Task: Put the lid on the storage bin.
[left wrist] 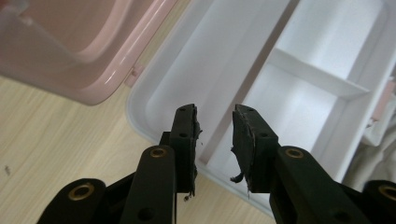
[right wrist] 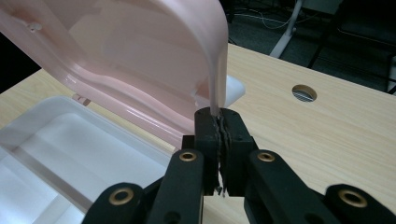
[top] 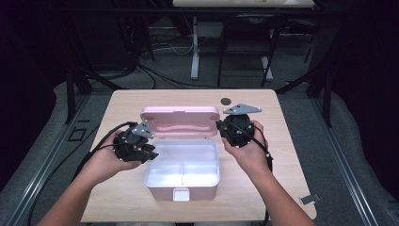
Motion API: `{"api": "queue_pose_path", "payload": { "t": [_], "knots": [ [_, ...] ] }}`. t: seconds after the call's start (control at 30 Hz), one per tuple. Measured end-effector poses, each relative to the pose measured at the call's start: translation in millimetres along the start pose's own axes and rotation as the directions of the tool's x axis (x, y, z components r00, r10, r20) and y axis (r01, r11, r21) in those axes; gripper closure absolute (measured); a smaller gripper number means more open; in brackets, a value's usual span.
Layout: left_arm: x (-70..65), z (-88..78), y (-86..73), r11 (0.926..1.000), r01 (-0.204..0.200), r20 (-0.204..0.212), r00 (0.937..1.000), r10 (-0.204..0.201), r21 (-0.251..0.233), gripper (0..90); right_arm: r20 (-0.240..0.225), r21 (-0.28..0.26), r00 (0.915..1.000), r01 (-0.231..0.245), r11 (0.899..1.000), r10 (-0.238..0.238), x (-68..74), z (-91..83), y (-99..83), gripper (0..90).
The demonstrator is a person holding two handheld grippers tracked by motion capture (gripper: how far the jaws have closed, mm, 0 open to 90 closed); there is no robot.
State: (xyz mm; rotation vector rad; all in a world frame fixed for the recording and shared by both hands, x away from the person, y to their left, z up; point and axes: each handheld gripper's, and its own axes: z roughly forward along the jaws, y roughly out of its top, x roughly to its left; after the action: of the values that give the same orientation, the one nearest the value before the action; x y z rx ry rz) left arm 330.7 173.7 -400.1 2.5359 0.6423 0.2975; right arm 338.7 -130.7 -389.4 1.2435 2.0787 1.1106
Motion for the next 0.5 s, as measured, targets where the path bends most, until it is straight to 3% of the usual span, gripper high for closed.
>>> {"api": "queue_pose_path", "payload": {
  "t": [0.23,0.5],
  "knots": [
    [6.6,-6.2,-13.5,0.9975,0.055,-0.027,0.998,-0.057,-0.044,70.0,-0.004,-0.005,0.9999,0.01,1.0,-0.01,1.6,-2.8,-3.3,87.2],
    [15.7,-13.9,-23.3,0.9905,0.114,-0.054,0.9915,-0.118,-0.078,70.4,-0.004,-0.01,0.9999,0.016,1.0,-0.016,4.4,-6.0,-7.5,86.9]
  ]
}}
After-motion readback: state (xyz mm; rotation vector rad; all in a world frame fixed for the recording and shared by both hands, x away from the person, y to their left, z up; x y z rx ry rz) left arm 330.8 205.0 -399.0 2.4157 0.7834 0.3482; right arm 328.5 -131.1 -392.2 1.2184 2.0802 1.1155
